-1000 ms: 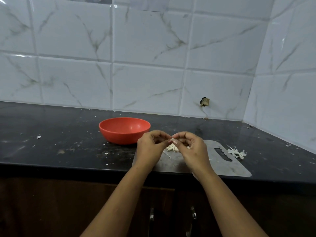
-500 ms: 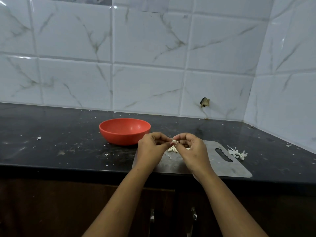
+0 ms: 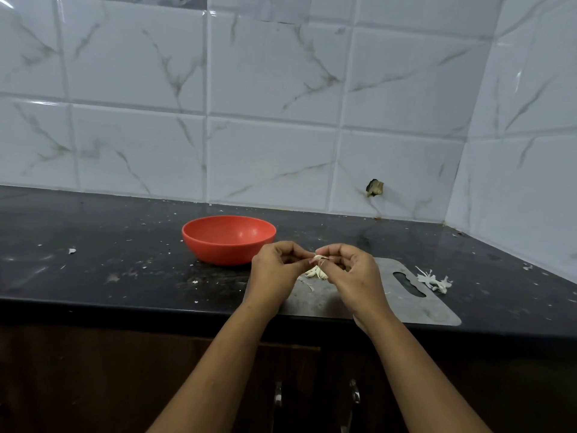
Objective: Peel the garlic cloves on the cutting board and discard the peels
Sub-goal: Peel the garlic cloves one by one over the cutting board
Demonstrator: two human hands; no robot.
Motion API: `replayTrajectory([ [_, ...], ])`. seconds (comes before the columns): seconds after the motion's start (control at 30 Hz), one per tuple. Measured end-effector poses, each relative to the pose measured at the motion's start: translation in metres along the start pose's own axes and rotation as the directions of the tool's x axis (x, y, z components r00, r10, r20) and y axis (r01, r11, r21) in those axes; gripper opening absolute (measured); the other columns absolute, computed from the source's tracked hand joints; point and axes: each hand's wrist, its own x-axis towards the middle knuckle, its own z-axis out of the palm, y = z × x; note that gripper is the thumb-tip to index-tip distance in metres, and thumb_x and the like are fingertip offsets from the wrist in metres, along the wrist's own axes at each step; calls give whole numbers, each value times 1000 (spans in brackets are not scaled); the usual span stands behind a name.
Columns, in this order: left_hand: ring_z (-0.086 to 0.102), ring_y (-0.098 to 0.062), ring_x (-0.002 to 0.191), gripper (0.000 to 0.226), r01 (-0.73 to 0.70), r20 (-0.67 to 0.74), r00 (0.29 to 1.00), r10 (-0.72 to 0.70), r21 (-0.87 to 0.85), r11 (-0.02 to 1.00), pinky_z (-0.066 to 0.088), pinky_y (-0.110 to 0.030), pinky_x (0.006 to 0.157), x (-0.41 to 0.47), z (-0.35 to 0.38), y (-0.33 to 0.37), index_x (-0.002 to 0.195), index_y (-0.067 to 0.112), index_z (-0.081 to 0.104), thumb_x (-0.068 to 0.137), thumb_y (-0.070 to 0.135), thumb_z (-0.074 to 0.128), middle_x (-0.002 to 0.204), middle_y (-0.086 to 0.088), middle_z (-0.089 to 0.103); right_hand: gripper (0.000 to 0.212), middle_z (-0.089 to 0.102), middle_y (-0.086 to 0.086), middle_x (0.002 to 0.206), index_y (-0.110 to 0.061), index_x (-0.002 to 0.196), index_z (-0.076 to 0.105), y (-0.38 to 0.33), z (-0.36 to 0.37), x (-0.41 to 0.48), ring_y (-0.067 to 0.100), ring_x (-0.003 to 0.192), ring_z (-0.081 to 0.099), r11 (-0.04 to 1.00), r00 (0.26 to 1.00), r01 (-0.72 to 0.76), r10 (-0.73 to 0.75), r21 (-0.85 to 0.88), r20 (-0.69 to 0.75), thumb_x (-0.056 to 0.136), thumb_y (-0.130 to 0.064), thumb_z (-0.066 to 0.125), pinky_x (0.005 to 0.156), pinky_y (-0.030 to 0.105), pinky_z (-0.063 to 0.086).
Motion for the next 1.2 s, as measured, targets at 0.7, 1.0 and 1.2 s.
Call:
replayTrajectory([
  [0.7, 64, -7, 63, 7, 33, 44, 999, -31, -44, 998, 45, -19, 59, 2, 0, -1, 83, 14, 74, 79, 8, 74, 73, -5, 72, 11, 70, -1, 81, -17, 94, 70, -2, 1, 0, 0, 71, 64, 1000, 1000, -13, 13, -11, -22, 86, -10, 68, 61, 13, 48],
  [1.0, 68, -15, 75, 11, 30, 39, 999, -27, -91, 995, 53, -28, 76, 2, -2, -2, 73, 11, 72, 74, 2, 78, 75, -7, 72, 14, 73, -5, 81, -21, 86, 72, -3, 0, -1, 5, 78, 67, 1000, 1000, 24, -24, -6, 11, 83, -7, 73, 65, 15, 49],
  [1.2, 70, -18, 79, 12, 46, 57, 998, -39, -120, 992, 54, -29, 78, 1, -1, -1, 71, 10, 71, 72, 1, 79, 77, -9, 73, 14, 72, -3, 83, -20, 89, 69, -1, 0, -1, 5, 79, 66, 998, 999, 37, -36, -52, 2, 85, -6, 70, 67, 15, 49],
])
